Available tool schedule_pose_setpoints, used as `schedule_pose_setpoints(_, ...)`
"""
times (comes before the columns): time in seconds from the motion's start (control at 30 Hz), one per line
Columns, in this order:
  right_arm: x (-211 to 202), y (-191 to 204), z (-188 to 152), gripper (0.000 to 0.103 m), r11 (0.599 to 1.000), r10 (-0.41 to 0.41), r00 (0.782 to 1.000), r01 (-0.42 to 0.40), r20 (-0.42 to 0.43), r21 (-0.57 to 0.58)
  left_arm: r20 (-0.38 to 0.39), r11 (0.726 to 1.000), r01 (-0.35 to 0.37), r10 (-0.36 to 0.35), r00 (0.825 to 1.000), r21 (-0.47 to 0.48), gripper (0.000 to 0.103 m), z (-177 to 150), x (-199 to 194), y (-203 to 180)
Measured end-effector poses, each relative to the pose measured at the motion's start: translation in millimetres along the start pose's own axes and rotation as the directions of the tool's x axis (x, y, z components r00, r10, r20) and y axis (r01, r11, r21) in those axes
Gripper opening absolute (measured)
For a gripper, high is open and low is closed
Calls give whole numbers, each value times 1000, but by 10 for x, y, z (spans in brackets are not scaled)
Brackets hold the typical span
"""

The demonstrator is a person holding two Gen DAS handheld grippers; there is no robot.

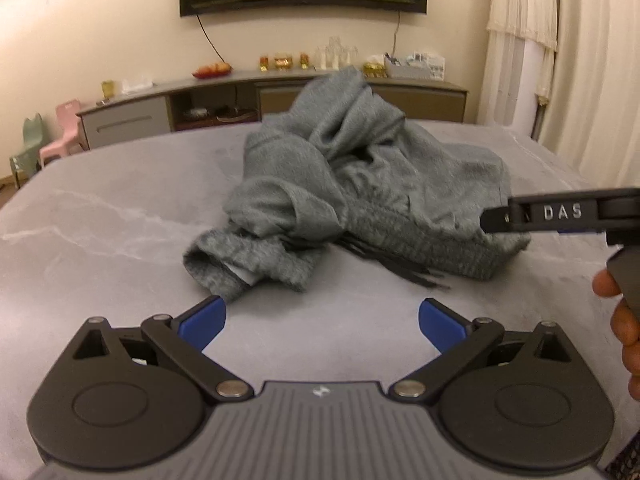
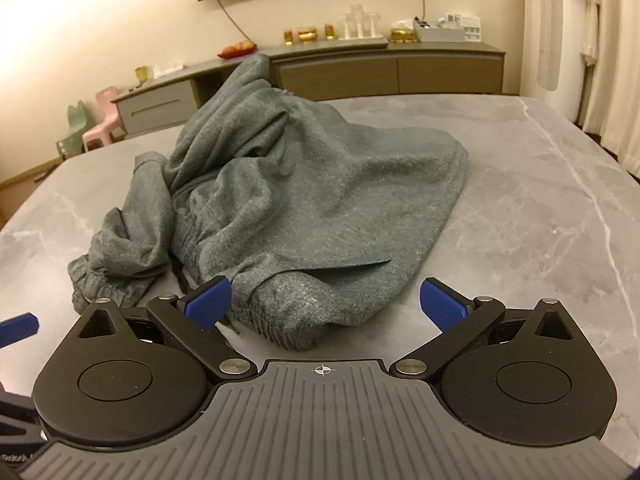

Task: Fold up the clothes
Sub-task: 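Reach both grippers toward the crumpled grey sweatpants and close on the waistband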

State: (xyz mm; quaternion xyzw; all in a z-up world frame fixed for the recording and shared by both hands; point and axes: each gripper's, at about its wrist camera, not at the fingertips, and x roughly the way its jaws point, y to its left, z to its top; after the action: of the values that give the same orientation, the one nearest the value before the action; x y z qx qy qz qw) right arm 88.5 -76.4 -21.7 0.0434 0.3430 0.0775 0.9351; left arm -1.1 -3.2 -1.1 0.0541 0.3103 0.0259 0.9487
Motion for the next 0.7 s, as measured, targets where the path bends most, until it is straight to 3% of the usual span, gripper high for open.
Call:
schedule_pose_setpoints(0.1,16,69,-1,101,1000,-9,1000,9,-4,-10,-12,1000,-11,11,1000,-24,103,-101,-18,-117)
schedule_pose_setpoints(0.27,-26,113,-13,101,1000,-3,1000,3,-11,-14,-74,994,41,-49,996,-100,103,-172,4,-135)
schedule_pose_setpoints(0.33,-1,105,-29,101,1000,0,1000,0,-12,-21,-121,990,81,-95,988,-117,103,-95,99,38)
schedule_pose_setpoints(0.7,24,170,-136,101,995,-22,999,24,24,-94,-176,976,101,-136,975,-194,103,-69,201,251)
